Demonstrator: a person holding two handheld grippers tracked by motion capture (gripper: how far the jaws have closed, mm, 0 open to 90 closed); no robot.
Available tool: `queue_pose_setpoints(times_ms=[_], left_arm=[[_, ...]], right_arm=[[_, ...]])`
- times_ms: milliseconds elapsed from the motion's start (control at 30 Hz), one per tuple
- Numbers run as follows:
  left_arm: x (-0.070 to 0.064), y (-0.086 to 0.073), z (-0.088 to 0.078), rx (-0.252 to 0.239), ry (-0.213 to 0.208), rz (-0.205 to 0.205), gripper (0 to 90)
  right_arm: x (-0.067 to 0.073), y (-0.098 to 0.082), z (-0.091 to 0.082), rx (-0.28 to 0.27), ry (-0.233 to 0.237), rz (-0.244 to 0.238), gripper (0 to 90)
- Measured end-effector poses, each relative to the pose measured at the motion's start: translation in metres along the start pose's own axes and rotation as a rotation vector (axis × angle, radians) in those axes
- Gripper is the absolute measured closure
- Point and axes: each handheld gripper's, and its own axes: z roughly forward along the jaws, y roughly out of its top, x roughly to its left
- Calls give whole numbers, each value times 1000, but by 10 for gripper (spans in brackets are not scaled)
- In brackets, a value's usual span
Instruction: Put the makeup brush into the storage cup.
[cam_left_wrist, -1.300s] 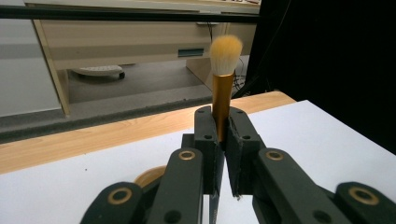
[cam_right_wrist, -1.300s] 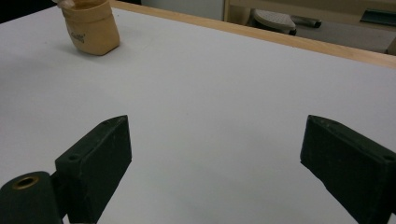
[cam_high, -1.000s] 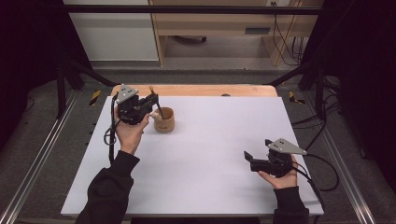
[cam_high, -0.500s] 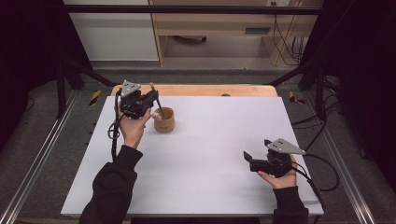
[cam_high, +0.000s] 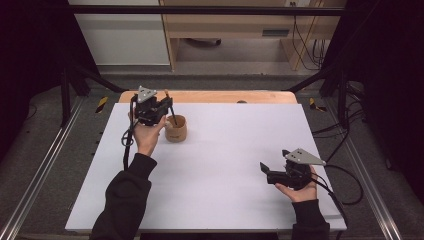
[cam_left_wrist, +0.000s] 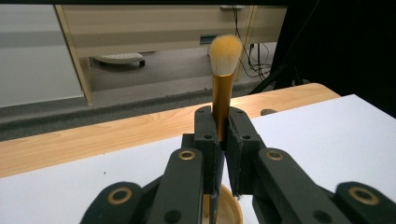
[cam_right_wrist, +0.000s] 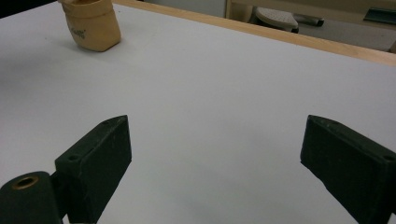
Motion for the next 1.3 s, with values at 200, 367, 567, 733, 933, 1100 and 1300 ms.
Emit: queue_pose_setpoints(times_ms=[200,367,567,733,933,1100,1300], left_arm=[[0,-3,5,19,6,9,832],[0,-6,9,40,14,21,831],[0,-12,15,57,13,16,831],[0,-17,18,76,11,19,832],[0,-23,21,96,12,22,831],[-1,-29,23,112,11,27,832],[-1,-33,26,131,13,37,831]], right_arm=[[0,0,0,3,4,-1,88],[0,0,0,-2,4,-3,89],[0,0,0,0,1,-2,88],[0,0,0,0,3,-3,88],[0,0,0,4,6,-3,88],[1,0,0,4,5,-6,89],[1,-1,1,5,5,-7,88]])
